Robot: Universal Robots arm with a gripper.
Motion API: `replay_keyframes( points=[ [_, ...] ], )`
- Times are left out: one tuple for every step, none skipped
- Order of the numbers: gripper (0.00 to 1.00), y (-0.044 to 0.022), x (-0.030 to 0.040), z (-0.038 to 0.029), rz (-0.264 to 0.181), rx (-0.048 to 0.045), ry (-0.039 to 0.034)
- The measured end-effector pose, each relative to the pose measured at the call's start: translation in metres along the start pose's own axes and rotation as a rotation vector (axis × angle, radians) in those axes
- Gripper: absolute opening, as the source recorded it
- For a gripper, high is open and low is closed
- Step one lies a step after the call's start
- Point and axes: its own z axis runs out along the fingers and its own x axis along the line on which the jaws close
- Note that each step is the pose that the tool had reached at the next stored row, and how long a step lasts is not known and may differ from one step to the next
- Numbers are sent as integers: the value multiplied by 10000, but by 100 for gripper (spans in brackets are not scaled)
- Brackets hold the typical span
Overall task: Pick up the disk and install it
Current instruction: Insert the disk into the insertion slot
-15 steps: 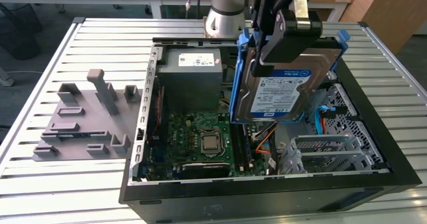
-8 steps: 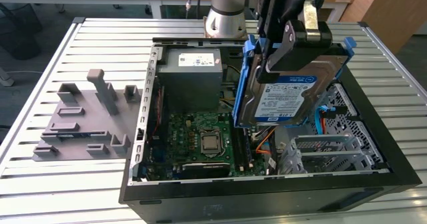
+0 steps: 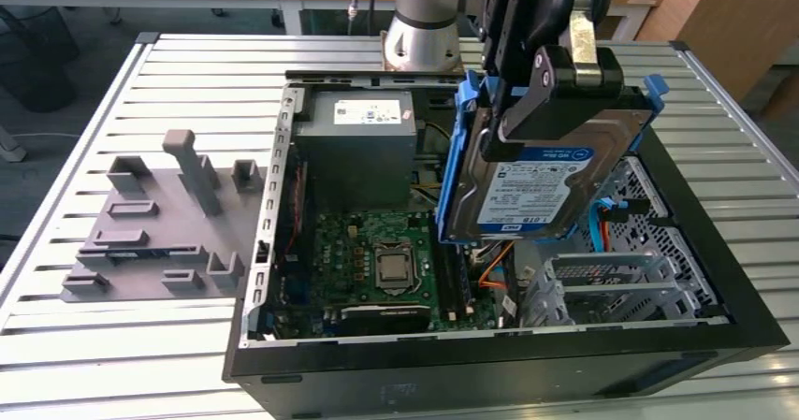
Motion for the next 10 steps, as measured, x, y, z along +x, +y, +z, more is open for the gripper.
replay_keyframes(
  points=[
    [36,0,0,0,0,0,0],
    [36,0,0,0,0,0,0],
    [36,0,0,1,0,0,0],
    [36,0,0,1,0,0,0],
    [36,0,0,1,0,0,0],
    [36,0,0,1,0,0,0],
    [36,0,0,1,0,0,0],
    [36,0,1,2,0,0,-1],
    [36,-3,1,3,-1,1,-2],
    [36,-13,1,3,-2,0,-2]
  ],
)
